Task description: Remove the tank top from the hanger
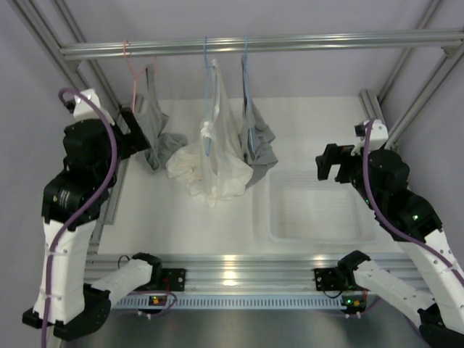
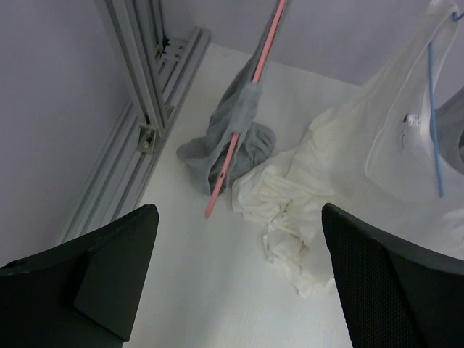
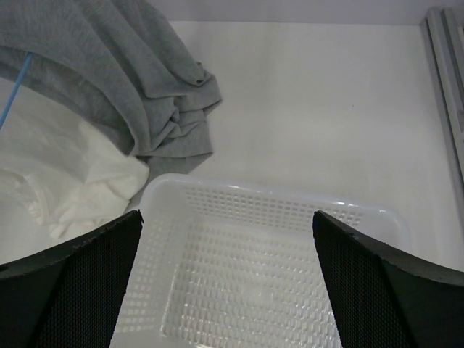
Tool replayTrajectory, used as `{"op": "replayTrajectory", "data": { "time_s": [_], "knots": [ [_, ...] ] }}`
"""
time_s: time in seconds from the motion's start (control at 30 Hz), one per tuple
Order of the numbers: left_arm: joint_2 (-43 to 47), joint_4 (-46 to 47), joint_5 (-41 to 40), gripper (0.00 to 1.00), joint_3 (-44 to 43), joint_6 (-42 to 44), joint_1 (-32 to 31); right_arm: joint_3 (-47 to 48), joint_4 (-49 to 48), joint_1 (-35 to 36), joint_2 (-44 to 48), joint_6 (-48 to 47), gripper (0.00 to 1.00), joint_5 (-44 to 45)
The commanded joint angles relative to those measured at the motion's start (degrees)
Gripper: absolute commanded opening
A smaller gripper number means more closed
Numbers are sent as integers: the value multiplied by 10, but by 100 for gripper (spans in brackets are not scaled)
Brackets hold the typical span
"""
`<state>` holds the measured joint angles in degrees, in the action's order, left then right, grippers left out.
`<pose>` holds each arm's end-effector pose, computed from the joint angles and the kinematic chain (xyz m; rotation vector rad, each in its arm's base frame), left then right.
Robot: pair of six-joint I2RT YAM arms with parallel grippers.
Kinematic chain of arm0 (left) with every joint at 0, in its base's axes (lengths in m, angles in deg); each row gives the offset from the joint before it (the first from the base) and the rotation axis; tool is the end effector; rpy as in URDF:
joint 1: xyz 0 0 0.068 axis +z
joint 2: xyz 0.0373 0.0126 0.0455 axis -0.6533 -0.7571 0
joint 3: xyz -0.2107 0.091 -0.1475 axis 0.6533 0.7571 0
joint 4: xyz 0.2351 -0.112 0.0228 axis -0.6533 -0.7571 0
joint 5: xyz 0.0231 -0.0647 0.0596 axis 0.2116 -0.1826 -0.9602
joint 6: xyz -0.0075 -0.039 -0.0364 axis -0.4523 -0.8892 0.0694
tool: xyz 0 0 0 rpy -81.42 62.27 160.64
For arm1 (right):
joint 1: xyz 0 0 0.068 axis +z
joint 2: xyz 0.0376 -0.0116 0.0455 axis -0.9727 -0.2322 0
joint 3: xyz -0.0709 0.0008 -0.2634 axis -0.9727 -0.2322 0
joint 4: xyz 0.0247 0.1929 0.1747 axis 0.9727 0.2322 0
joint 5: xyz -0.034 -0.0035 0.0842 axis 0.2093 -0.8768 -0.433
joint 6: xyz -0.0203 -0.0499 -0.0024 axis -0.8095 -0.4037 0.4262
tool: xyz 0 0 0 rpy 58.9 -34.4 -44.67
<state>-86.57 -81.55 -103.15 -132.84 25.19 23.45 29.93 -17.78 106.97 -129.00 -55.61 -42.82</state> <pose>0.1162 -0.0190 0.4861 -0.3315 1.8349 0.0311 0.1182 0.0560 0.4133 -0.0753 1.8534 0.2019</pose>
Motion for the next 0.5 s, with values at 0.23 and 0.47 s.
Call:
{"op": "replayTrajectory", "data": {
  "time_s": [0.23, 0.47],
  "knots": [
    [-324, 19, 15, 99, -296, 92, 62, 11, 3, 9, -12, 0, 99, -74],
    [-392, 28, 79, 91, -368, 112, 129, 10, -1, 10, -17, -6, 99, -106]
  ]
}}
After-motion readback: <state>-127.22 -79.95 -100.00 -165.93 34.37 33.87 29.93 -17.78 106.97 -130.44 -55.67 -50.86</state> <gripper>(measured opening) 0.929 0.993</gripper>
